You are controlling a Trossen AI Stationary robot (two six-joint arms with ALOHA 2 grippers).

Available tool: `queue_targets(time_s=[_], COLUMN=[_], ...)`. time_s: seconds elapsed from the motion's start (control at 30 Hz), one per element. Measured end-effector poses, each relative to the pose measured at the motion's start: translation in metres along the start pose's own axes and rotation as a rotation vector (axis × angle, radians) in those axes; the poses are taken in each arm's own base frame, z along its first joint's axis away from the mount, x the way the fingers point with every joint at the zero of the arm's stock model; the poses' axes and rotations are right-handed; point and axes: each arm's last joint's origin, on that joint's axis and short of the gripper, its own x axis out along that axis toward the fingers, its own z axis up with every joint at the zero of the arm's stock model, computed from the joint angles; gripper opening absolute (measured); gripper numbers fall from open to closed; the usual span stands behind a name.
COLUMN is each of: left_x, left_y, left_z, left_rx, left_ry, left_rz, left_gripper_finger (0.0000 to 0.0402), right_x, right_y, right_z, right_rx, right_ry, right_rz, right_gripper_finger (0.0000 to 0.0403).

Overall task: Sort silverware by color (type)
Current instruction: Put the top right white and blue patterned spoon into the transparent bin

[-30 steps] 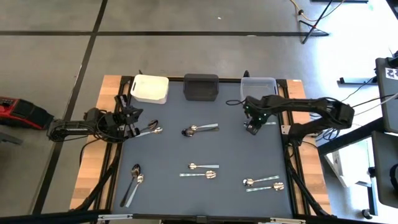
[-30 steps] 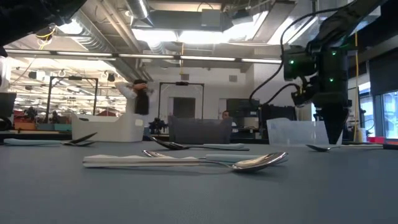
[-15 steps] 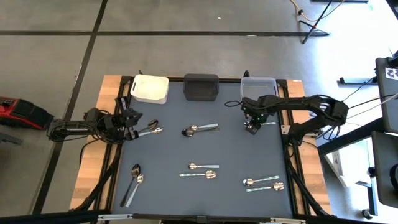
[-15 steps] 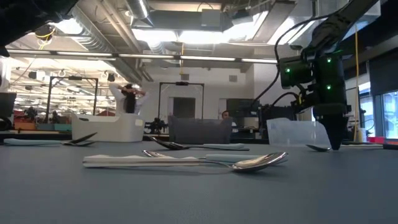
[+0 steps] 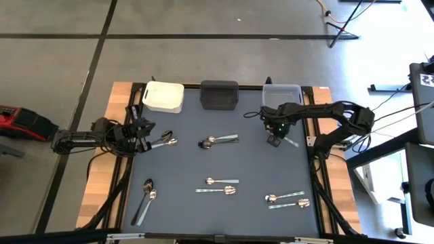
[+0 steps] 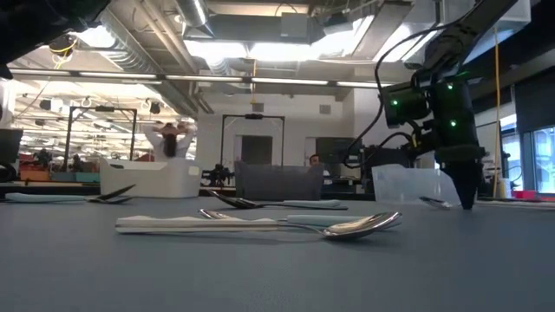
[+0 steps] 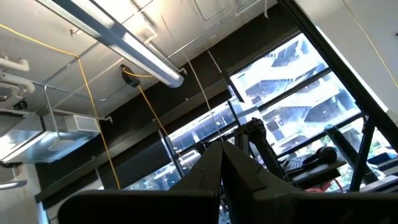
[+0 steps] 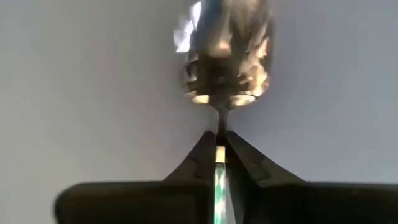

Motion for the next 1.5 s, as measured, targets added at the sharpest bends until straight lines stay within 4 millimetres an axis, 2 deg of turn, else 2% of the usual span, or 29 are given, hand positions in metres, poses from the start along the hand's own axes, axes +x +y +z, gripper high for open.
queue_targets(time_s=[0.2, 0.47, 0.63, 0.77, 1.0, 1.23, 1.5], left_x=[0.0, 0.0, 0.0, 0.0, 0.0, 0.0, 0.0], left_y=[0.0, 0.0, 0.0, 0.0, 0.0, 0.0, 0.0], left_z=[0.0, 0.0, 0.0, 0.0, 0.0, 0.0, 0.0], left_rx=[-0.003, -0.01, -0.01, -0.01, -0.01, -0.01, -0.01], left_ry=[0.004, 0.004, 0.003, 0.003, -0.002, -0.002, -0.002], left_rz=[-0.002, -0.003, -0.003, -0.003, -0.001, -0.002, -0.003], left_gripper_finger=[0.0004, 0.0004, 0.0004, 0.0004, 0.0004, 0.0004, 0.0004], right_x=[-0.026, -0.081, -0.112, -0.124, -0.123, -0.099, -0.072], right_y=[-0.002, -0.008, -0.019, -0.034, -0.069, -0.104, -0.127], right_z=[0.009, 0.003, -0.004, -0.003, 0.013, 0.029, 0.038], right_rx=[-0.036, -0.112, -0.123, -0.146, -0.128, -0.035, 0.03], right_ry=[-0.053, -0.274, -0.425, -0.512, -0.578, -0.516, -0.403], right_rz=[-0.058, -0.129, -0.309, -0.384, -0.385, -0.326, -0.307], right_gripper_finger=[0.0016, 0.0005, 0.0011, 0.0006, 0.0003, 0.0005, 0.0005])
